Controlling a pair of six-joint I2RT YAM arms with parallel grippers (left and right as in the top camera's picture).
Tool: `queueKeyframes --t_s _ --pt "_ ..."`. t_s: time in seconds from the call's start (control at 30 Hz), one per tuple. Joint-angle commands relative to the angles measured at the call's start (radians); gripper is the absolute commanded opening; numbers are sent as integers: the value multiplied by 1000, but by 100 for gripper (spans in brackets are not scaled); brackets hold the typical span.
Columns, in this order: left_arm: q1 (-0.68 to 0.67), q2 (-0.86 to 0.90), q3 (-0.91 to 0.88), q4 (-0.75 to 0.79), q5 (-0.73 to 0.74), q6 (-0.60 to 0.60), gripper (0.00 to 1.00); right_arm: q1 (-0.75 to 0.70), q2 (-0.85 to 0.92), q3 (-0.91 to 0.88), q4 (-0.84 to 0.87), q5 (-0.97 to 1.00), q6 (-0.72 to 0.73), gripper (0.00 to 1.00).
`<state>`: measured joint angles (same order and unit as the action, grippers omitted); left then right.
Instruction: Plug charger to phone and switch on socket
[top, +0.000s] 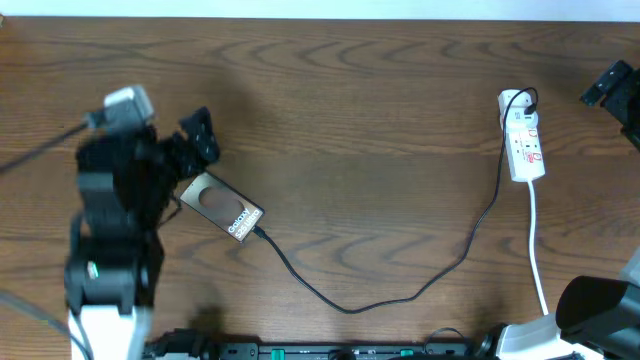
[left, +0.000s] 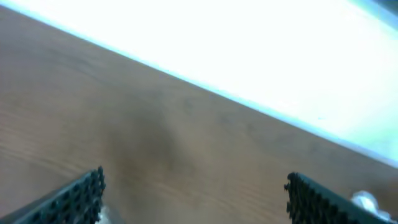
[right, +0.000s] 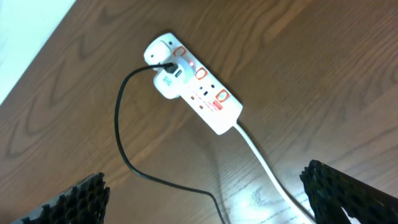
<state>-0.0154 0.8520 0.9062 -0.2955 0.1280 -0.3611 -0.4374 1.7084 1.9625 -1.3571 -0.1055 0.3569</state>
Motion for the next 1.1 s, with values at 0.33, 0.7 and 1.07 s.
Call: queueKeyframes --t_s 0.33,0.7,1.07 --pt "-4 -636 -589 298 -94 17 91 0 0 6 -1 6 13 99" --pt "-55 -851 -819 335 -183 62 91 0 0 6 -1 6 13 99" --pt "-62 -851 -902 254 -209 62 91 0 0 6 -1 6 13 99"
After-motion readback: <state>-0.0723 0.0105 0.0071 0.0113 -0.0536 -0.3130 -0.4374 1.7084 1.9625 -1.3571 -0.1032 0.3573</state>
